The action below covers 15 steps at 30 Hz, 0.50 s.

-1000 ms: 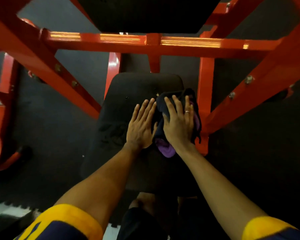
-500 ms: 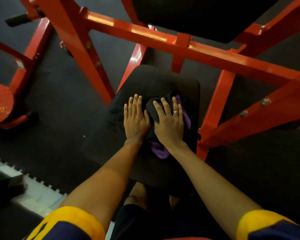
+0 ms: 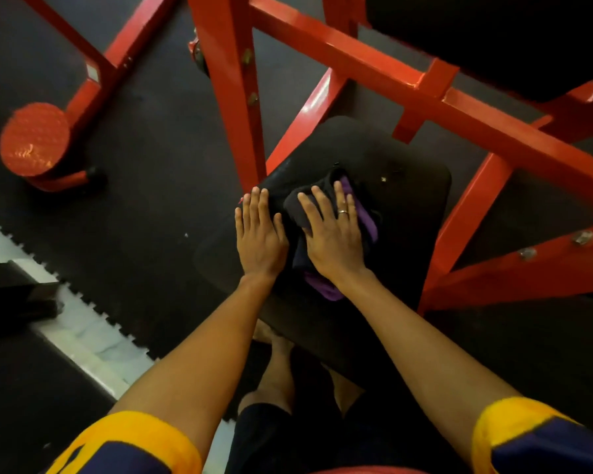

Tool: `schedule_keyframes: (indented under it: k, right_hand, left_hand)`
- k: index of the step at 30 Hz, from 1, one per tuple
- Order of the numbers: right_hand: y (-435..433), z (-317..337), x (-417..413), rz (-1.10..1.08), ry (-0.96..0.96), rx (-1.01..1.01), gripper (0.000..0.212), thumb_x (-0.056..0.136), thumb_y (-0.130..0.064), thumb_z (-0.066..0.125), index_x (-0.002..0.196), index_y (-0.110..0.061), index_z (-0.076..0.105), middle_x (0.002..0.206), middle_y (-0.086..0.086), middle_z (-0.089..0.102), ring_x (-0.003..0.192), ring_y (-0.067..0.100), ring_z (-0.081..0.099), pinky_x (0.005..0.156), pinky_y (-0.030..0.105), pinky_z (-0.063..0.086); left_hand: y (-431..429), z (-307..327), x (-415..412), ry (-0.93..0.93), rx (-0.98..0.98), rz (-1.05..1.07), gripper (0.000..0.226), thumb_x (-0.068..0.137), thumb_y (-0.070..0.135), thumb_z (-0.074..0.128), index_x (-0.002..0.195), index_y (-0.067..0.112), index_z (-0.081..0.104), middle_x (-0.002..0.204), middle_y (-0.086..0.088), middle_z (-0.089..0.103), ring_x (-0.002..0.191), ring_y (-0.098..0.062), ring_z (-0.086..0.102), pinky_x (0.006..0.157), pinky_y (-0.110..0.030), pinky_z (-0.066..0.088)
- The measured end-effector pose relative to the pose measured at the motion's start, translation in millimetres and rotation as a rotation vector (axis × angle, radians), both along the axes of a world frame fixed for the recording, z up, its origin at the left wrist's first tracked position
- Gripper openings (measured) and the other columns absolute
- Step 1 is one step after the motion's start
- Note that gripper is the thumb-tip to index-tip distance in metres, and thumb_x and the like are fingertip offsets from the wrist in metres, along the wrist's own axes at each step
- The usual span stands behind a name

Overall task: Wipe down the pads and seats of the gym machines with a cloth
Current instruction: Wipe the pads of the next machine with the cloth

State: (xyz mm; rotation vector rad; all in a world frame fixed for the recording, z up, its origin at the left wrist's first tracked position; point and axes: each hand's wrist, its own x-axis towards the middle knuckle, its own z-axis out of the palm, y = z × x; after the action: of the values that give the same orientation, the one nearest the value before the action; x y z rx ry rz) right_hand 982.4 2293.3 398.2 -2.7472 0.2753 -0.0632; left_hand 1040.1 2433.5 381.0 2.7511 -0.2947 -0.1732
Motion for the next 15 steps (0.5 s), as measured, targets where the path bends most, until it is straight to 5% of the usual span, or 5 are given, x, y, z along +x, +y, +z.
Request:
schedule_keyframes:
  k: [5,9,12,15]
  right_hand:
    - [-18,-3,-36,0.213,-0.029,0.007,0.063,0.094,-0.03,0.051,0.156,-0.027,0.039,0.165,0.007,0.031,0.156,0.035,0.017,0.124,0.054,0.022]
    - [-12,-9,22,0.026,-0.039,0.018,0.061,0.093,-0.024,0.063,0.151,-0.025,0.048,0.162,0.013,0.035,0.152,0.041,0.024,0.124,0.054,0.022]
    - [39,-6,51,0.033,-0.032,0.04,0.063,0.09,-0.024,0.064,0.151,-0.021,0.049,0.159,0.014,0.041,0.151,0.044,0.025,0.123,0.058,0.021]
    - [62,-8,32,0.311,-0.038,0.049,0.062,0.091,-0.03,0.052,0.152,-0.022,0.047,0.159,0.01,0.042,0.152,0.041,0.025,0.124,0.056,0.021]
  left_hand:
    - [22,5,5,0.043,0.002,0.155,0.059,0.107,0.04,0.035,0.159,0.013,0.025,0.165,-0.007,0.025,0.155,-0.021,0.012,0.127,-0.041,-0.003]
    - [46,4,9,0.058,0.013,0.271,0.055,0.107,0.041,0.033,0.153,0.012,0.038,0.157,-0.008,0.041,0.151,-0.023,0.025,0.127,-0.044,0.003]
    - [65,-1,10,0.038,0.017,0.282,0.049,0.106,0.041,0.033,0.141,0.013,0.05,0.141,-0.007,0.057,0.139,-0.023,0.044,0.125,-0.047,0.015]
    - [73,2,13,0.02,-0.06,0.322,0.036,0.103,0.043,0.035,0.118,0.023,0.062,0.113,0.001,0.067,0.112,-0.018,0.061,0.112,-0.041,0.037]
